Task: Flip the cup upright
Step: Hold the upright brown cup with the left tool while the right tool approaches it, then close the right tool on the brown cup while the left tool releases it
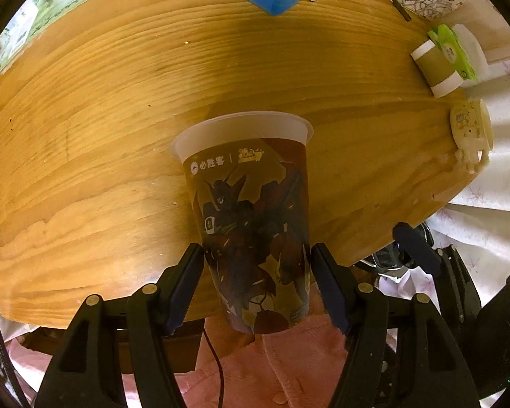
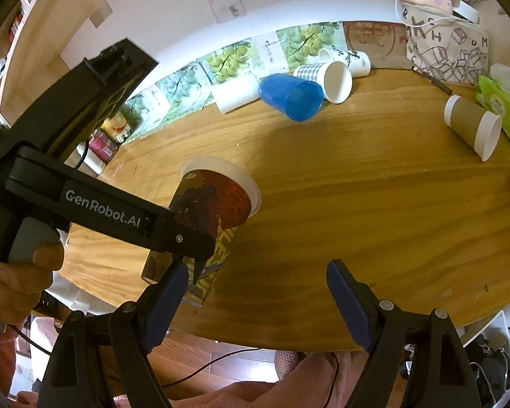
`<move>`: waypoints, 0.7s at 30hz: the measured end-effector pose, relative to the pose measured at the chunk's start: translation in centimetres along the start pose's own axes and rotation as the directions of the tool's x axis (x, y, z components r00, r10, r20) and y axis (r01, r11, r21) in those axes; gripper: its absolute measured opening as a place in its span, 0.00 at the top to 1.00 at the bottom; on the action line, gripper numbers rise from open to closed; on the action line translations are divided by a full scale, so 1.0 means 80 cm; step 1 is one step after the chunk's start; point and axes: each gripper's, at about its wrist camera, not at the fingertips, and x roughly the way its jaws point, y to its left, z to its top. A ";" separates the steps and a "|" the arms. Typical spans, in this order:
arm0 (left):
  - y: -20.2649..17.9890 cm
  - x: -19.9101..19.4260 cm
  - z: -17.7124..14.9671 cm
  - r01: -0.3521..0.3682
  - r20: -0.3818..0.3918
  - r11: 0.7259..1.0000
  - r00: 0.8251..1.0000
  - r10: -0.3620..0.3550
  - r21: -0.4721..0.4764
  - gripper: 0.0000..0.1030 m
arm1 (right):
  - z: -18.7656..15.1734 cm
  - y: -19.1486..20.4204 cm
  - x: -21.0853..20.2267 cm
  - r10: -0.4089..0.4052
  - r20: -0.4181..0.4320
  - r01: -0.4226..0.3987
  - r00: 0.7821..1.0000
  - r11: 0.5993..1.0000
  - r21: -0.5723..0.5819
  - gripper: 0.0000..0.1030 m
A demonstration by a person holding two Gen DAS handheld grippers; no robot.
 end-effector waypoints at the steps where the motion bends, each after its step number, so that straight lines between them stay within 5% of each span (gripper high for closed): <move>1: -0.001 0.002 0.001 0.007 -0.004 1.000 1.000 -0.007 -0.002 0.33 | 0.000 0.001 0.002 0.004 -0.007 -0.004 1.000 1.000 -0.002 0.19; 13: 0.009 0.004 -0.007 0.084 -0.022 0.995 0.996 -0.085 -0.060 0.26 | -0.003 0.010 0.017 0.045 -0.067 -0.045 0.997 0.999 -0.004 0.18; 21: 0.016 -0.024 -0.022 0.047 0.127 0.998 0.991 -0.042 -0.040 0.21 | 0.001 0.008 0.029 0.084 -0.095 -0.083 0.992 0.996 0.012 0.18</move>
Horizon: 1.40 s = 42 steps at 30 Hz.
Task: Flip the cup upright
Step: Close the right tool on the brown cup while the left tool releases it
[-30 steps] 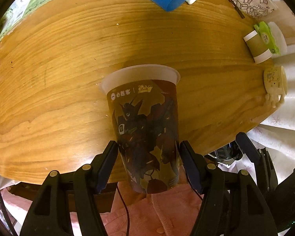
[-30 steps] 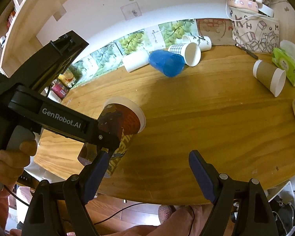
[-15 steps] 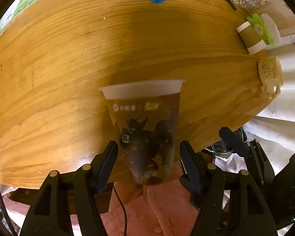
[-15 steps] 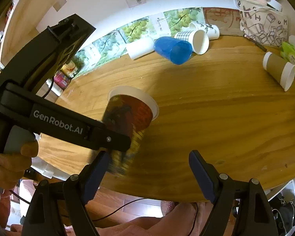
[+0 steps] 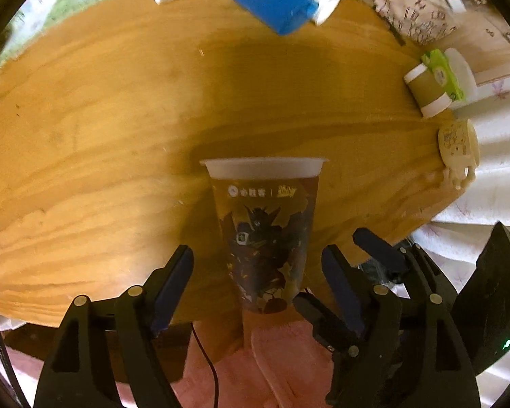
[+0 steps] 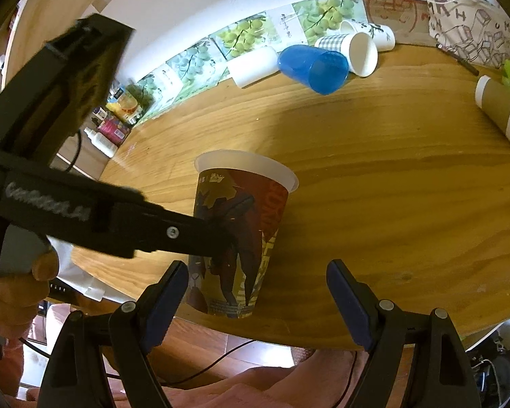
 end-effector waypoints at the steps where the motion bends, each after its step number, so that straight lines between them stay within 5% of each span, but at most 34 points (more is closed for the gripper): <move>1: 0.001 -0.005 -0.002 -0.008 0.030 1.000 1.000 0.008 0.005 0.21 | 0.001 0.000 0.001 0.005 -0.003 -0.005 1.000 1.000 0.002 0.18; 5: 0.009 -0.027 -0.015 -0.029 0.167 1.000 0.986 0.027 0.011 0.22 | 0.006 0.001 0.006 0.024 -0.014 -0.024 1.000 1.000 0.006 0.18; 12: 0.025 -0.060 -0.043 -0.026 0.353 0.999 0.935 0.016 0.023 0.21 | 0.019 0.005 0.023 0.074 -0.058 -0.073 0.996 0.997 0.015 0.18; 23: 0.032 -0.078 -0.092 -0.059 0.502 0.998 0.864 0.050 0.002 0.22 | 0.040 0.012 0.058 0.157 -0.154 -0.147 0.976 0.986 0.075 0.18; 34: 0.067 -0.090 -0.115 -0.012 0.530 0.994 0.845 0.069 -0.110 0.21 | 0.059 0.025 0.088 0.198 -0.229 -0.182 0.953 0.979 0.091 0.18; 42: 0.075 -0.087 -0.134 -0.012 0.518 0.991 0.851 0.082 -0.137 0.21 | 0.072 0.031 0.105 0.199 -0.268 -0.176 0.943 0.979 0.108 0.18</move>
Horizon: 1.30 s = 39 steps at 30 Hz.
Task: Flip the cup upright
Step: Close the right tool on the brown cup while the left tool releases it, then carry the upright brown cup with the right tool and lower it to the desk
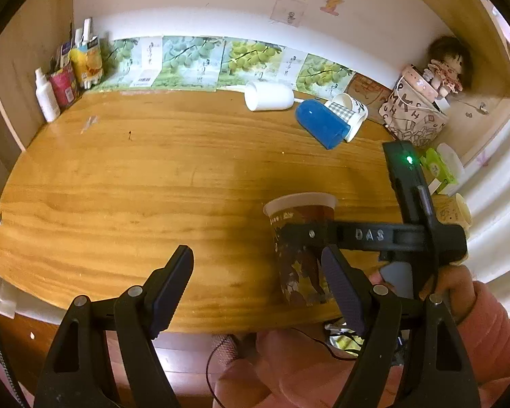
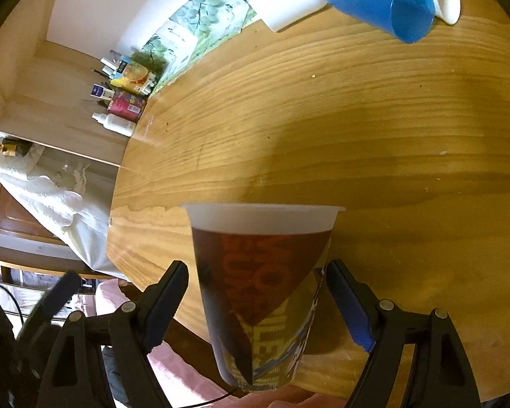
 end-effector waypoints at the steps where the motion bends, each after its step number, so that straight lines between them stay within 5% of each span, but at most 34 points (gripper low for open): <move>1: 0.002 0.000 -0.002 0.000 -0.002 1.000 1.000 0.000 -0.008 0.21 | 0.002 0.000 0.002 0.002 -0.006 -0.002 1.000 1.000 0.005 0.18; 23: 0.007 0.002 -0.013 -0.024 -0.049 1.000 0.999 0.023 -0.021 0.21 | 0.015 0.015 0.020 0.018 -0.066 -0.019 0.998 1.000 -0.019 0.27; 32: 0.002 0.007 -0.016 -0.026 -0.066 1.000 0.997 0.026 -0.003 0.22 | 0.006 0.029 -0.008 -0.011 0.074 0.018 0.997 0.996 -0.090 0.28; 39: -0.003 0.008 -0.017 -0.024 -0.073 0.999 0.997 0.025 0.023 0.22 | -0.006 0.050 -0.043 -0.094 0.278 0.152 0.956 0.968 -0.198 0.28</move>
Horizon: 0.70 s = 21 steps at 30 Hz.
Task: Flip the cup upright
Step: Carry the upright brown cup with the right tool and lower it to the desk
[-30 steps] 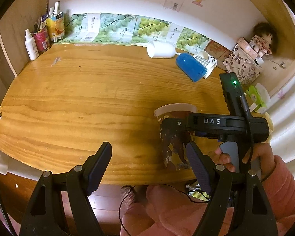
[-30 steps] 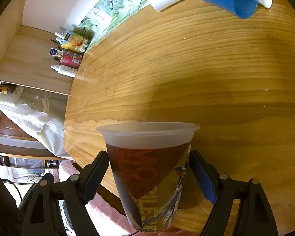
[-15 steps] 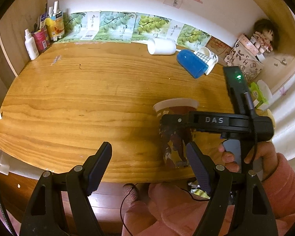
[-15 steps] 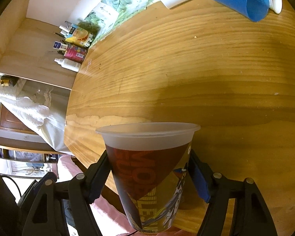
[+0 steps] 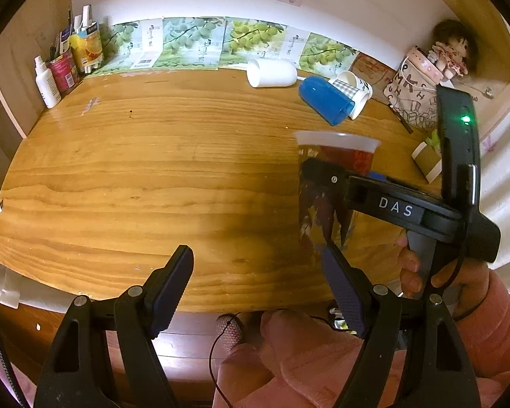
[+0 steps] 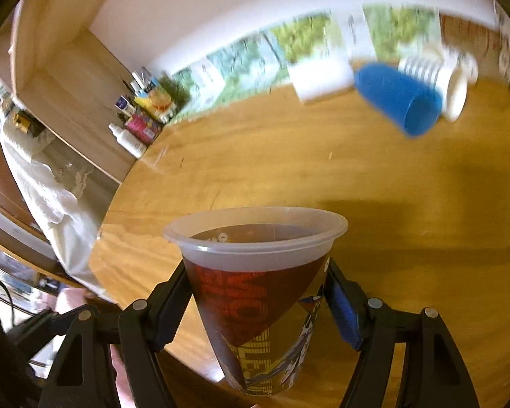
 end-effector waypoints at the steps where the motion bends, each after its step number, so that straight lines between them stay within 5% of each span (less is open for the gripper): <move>1: 0.000 0.000 0.000 -0.001 0.000 1.000 1.000 0.001 0.003 0.22 | -0.001 0.002 -0.005 -0.018 0.030 0.019 0.999 1.000 -0.021 0.28; 12: 0.003 0.000 -0.007 -0.024 -0.016 1.000 1.000 0.025 0.016 0.22 | -0.024 0.018 -0.022 -0.128 0.291 0.178 0.948 0.972 -0.151 0.28; 21: 0.015 -0.004 -0.013 -0.049 -0.018 0.999 0.999 0.048 -0.014 0.22 | -0.034 0.012 -0.016 -0.141 0.414 0.218 0.899 0.965 -0.145 0.28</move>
